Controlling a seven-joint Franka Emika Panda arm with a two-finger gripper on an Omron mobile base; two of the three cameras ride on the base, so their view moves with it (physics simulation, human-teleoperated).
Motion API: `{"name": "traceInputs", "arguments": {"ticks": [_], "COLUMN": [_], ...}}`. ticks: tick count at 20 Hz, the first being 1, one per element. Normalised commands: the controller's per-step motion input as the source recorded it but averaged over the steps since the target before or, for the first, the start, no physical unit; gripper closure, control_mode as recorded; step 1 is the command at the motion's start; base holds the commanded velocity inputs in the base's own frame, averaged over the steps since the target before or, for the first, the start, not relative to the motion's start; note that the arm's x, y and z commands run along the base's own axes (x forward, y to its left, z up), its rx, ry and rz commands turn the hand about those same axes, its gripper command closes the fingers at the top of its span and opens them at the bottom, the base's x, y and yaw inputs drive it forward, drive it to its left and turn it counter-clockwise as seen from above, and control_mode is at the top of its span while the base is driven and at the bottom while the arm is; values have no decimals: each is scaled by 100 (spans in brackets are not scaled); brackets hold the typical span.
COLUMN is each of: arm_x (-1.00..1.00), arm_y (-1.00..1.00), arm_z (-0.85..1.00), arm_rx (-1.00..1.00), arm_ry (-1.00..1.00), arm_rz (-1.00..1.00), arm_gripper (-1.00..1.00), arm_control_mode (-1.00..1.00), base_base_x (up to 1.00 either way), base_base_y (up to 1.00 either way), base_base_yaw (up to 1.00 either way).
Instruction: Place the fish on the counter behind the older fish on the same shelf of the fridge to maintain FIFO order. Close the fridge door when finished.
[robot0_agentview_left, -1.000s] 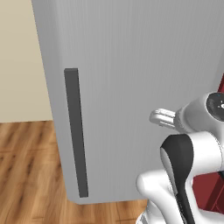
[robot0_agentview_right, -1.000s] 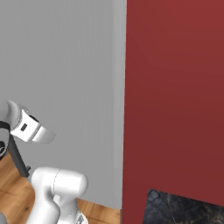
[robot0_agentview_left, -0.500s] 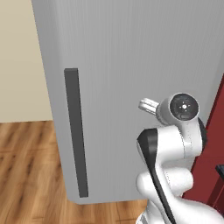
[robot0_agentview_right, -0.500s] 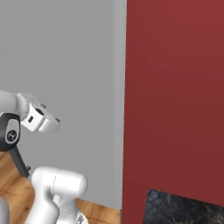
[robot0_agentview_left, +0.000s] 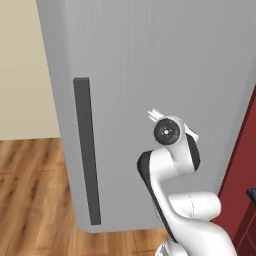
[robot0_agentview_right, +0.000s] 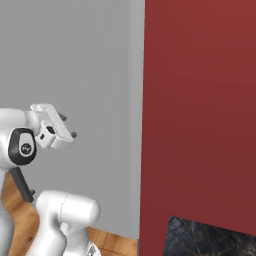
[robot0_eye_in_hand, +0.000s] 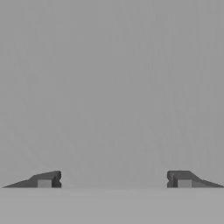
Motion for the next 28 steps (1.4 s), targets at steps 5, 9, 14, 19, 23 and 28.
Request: {"name": "traceInputs", "arguments": {"ticks": [5, 9, 14, 19, 23, 28], "arm_x": [64, 45, 19, 32, 48, 50], "arm_y": [0, -3, -33, -28, -9, -1], "arm_z": [-24, -8, -15, -16, -5, 0], "arm_rx": [0, 0, 0, 0, 0, 0], "arm_ry": [-24, -23, -20, -17, -14, -8], "arm_rz": [-12, -10, -17, -27, -33, -34], "arm_gripper": [-100, -100, -100, -100, -100, -100], "arm_control_mode": [-100, -100, -100, -100, -100, -100], "base_base_x": [0, 0, 0, 0, 0, 0], "base_base_y": [0, 0, 0, 0, 0, 0], "base_base_yaw": [0, 0, 0, 0, 0, 0]}}
